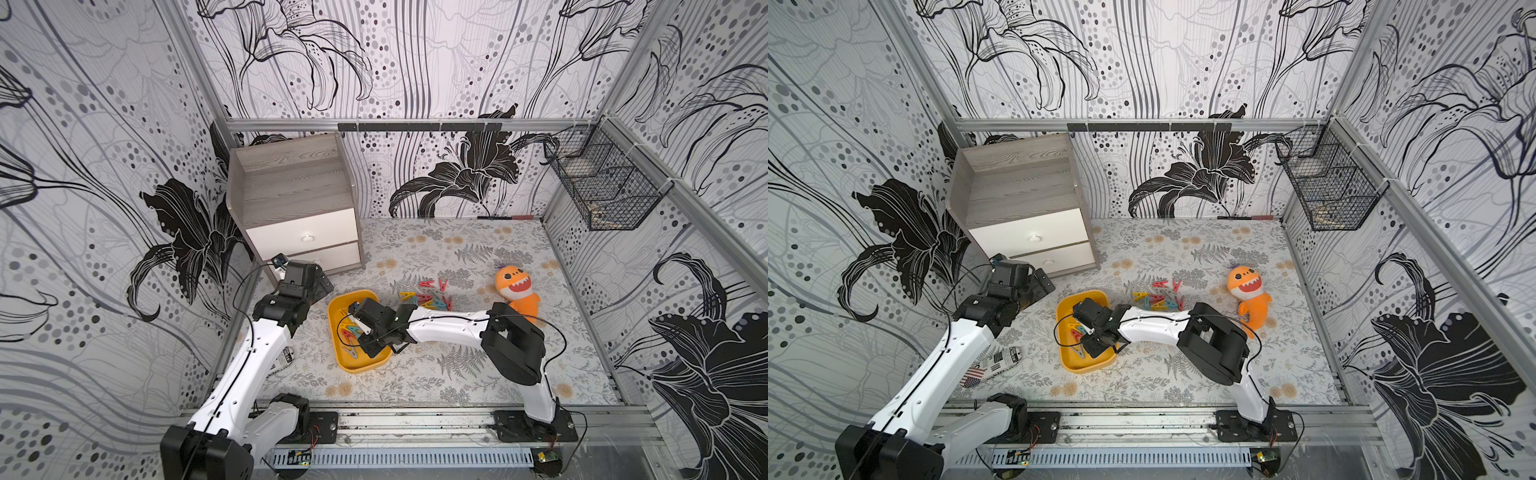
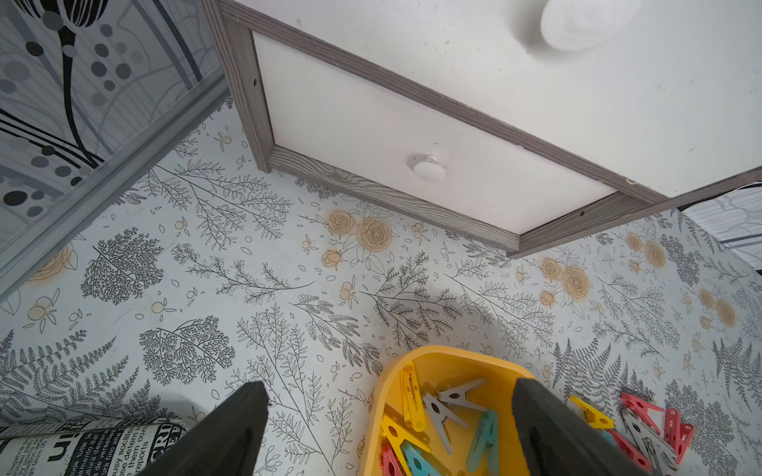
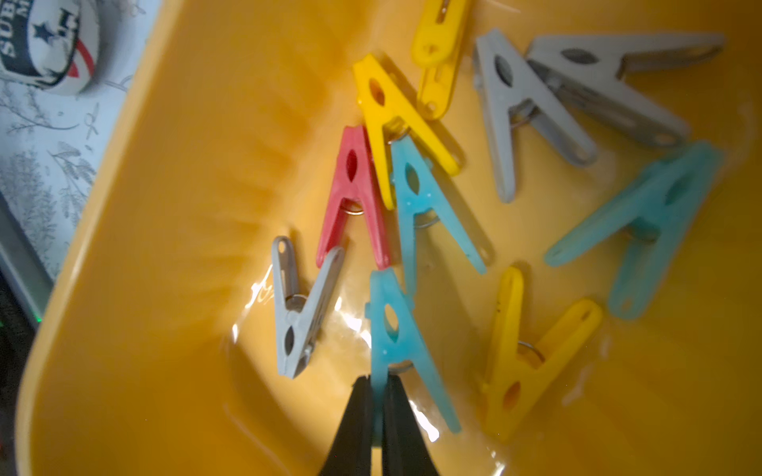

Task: Put the clothespins into the storage box
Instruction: Place the clothespin in the storage box.

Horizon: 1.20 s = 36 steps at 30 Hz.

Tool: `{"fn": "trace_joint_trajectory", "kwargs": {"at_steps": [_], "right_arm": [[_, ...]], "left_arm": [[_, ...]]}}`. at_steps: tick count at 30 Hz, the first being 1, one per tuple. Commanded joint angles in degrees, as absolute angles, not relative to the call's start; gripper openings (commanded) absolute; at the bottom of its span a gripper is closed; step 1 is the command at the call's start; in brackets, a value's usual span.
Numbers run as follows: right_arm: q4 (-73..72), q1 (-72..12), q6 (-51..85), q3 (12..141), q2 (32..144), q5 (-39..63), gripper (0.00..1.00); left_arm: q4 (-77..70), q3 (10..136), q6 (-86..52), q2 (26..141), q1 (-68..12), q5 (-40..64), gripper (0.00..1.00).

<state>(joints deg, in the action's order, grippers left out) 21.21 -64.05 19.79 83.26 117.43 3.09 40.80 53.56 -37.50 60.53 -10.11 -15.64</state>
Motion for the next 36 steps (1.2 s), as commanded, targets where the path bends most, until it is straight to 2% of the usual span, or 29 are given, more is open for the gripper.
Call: {"fn": "trace_joint_trajectory", "kwargs": {"at_steps": [1, 11, 16, 25, 36], "right_arm": [[22.8, -64.0, 22.4, 84.6, 118.7, -0.3, 0.1], [22.9, -64.0, 24.5, 85.6, 120.5, -2.5, 0.12], [23.1, -63.9, 24.4, 86.5, 120.6, -1.8, 0.22], [22.0, -63.4, 22.9, 85.1, 112.9, -2.4, 0.26], [18.9, -49.3, 22.3, 70.3, 100.7, -5.6, 0.34]], "left_arm": [[39.3, 54.1, -37.1, 60.5, -9.8, -15.4, 0.97], [39.3, 53.4, -37.0, 59.9, -9.8, -15.3, 0.97], [39.3, 53.2, -37.0, 59.7, -9.8, -15.3, 0.97], [39.2, 52.9, -37.0, 59.6, -9.8, -15.2, 0.97], [38.6, 51.5, -34.2, 60.8, -9.8, -11.0, 0.97]]}}
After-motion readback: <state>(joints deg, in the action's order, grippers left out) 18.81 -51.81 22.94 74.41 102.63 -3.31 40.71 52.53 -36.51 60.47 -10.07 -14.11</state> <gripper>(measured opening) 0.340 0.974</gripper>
